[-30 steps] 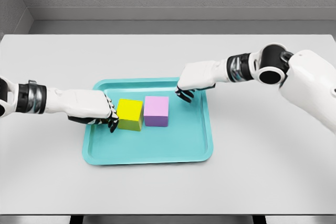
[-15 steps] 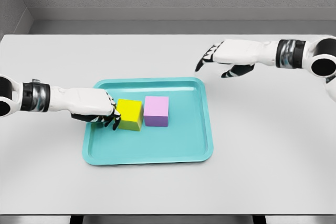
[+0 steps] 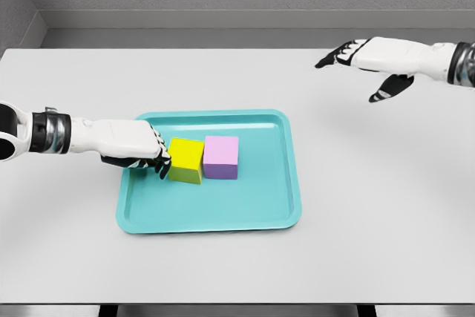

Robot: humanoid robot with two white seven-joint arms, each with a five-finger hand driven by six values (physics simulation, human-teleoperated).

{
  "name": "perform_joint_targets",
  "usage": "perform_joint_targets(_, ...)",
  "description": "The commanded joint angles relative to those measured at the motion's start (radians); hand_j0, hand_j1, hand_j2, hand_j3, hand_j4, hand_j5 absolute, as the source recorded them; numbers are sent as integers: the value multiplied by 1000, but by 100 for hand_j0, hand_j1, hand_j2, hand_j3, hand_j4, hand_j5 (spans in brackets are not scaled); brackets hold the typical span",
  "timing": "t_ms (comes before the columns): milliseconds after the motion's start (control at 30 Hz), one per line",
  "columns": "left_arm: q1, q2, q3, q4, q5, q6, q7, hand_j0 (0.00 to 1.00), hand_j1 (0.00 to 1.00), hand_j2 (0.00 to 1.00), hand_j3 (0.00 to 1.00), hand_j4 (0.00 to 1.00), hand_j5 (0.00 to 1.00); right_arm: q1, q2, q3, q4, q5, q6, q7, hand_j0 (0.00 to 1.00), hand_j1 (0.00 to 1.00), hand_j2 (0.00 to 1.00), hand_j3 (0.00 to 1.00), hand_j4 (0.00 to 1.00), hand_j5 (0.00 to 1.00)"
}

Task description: Push two cubes

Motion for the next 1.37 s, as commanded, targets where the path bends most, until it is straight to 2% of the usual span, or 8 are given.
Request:
perform_joint_targets(0,0,-1,1,7,6,2,0,43,43,43,43,43,43,5,-21,-22,4,-10,3,-1,100,100,100,100,100,100)
perform_joint_targets(400,-2,-44,4,52,9,2,0,43,43,43,43,43,43,153,-67,-73,24,-10,3,-1,100,100,100,100,100,100)
perform_joint_targets(833,-6,-26,50,50,99,2,0,44,44,44,44,44,44,141,-25,-69,8,-10,3,-1,100,100,100,100,100,100)
perform_joint_targets(900,-6,45,111,61,134,2,0,46,46,46,46,46,46,140,-29,-69,5,-10,3,-1,100,100,100,100,100,100)
perform_joint_targets(1000,-3,105,223,251,193,2,0,57,57,57,57,57,57,134,-33,-71,1,-10,3,-1,100,100,100,100,100,100)
perform_joint_targets(1067,-2,66,260,402,199,2,0,100,100,100,100,100,100,130,-38,-68,-5,-9,3,-1,100,100,100,100,100,100)
perform_joint_targets(1167,3,36,263,537,200,2,0,100,100,100,100,100,100,130,-65,-71,-16,-10,3,-1,100,100,100,100,100,100)
perform_joint_targets(1333,3,33,265,554,200,2,0,100,100,100,100,100,100,115,-105,-88,-45,-10,3,-1,100,100,100,100,100,100)
